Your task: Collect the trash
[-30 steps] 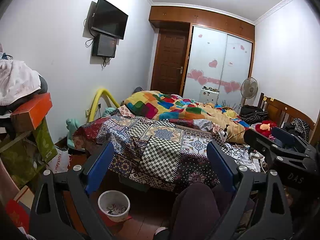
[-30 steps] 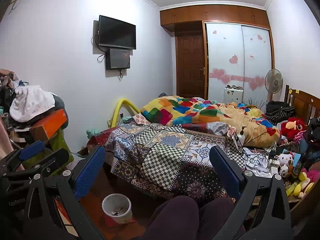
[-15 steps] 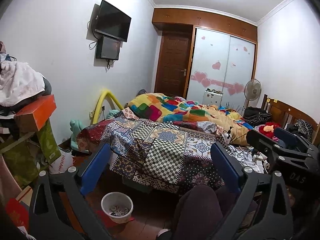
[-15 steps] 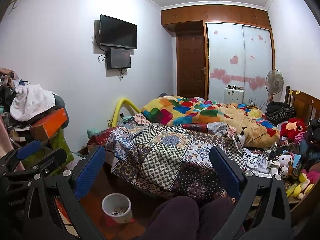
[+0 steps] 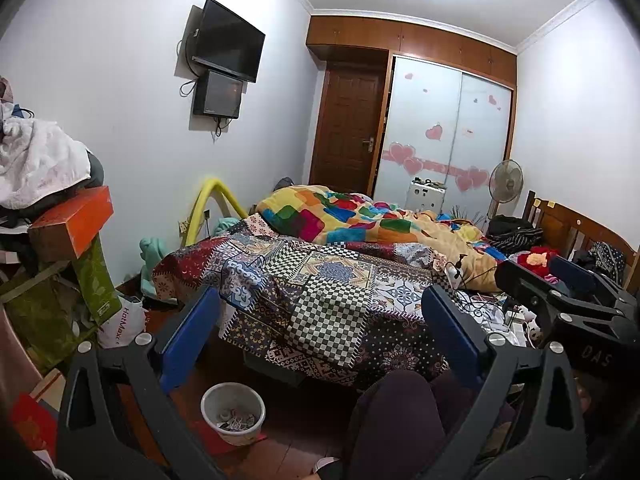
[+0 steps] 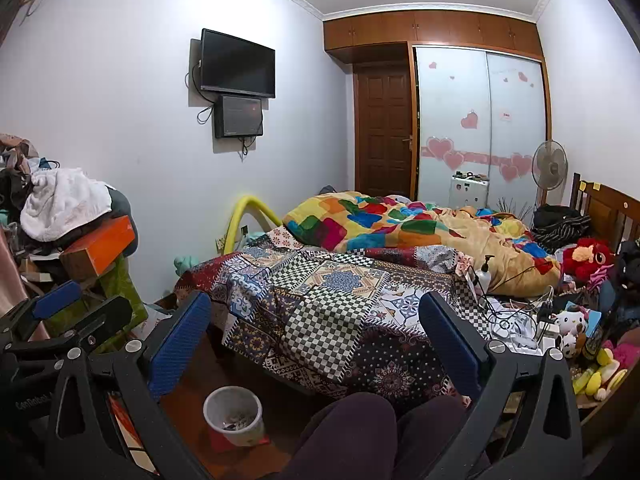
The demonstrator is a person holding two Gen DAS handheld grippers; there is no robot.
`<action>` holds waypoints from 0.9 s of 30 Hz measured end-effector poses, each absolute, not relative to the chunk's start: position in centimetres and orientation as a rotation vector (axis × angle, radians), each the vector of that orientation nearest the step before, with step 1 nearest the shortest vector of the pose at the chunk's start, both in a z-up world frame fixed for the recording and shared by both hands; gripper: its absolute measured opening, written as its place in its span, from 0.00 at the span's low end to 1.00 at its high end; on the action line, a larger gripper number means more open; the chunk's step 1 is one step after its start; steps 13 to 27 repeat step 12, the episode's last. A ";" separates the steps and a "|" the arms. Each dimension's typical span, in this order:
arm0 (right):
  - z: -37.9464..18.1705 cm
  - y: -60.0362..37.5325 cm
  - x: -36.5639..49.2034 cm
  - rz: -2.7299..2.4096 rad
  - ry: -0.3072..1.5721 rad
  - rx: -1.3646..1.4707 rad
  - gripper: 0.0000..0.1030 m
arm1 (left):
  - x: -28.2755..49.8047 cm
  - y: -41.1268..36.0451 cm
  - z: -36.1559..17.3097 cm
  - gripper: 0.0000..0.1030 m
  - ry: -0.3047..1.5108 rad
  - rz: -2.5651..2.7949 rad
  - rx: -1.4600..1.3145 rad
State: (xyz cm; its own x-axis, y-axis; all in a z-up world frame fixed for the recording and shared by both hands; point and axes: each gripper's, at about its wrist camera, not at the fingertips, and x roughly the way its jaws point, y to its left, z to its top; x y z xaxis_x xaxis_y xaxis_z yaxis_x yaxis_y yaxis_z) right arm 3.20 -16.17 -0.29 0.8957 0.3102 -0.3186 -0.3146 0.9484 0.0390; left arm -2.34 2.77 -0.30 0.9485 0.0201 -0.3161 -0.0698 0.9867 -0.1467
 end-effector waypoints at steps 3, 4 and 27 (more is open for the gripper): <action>-0.3 -16.2 3.1 0.324 0.328 -0.014 1.00 | -2.5 2.8 -0.3 0.99 0.311 0.053 -0.160; -0.3 -16.2 3.1 0.324 0.327 -0.014 1.00 | -2.5 2.7 -0.2 0.99 0.308 0.053 -0.161; -0.4 -16.2 3.3 0.328 0.331 -0.015 1.00 | -2.5 2.5 -0.2 0.99 0.307 0.058 -0.155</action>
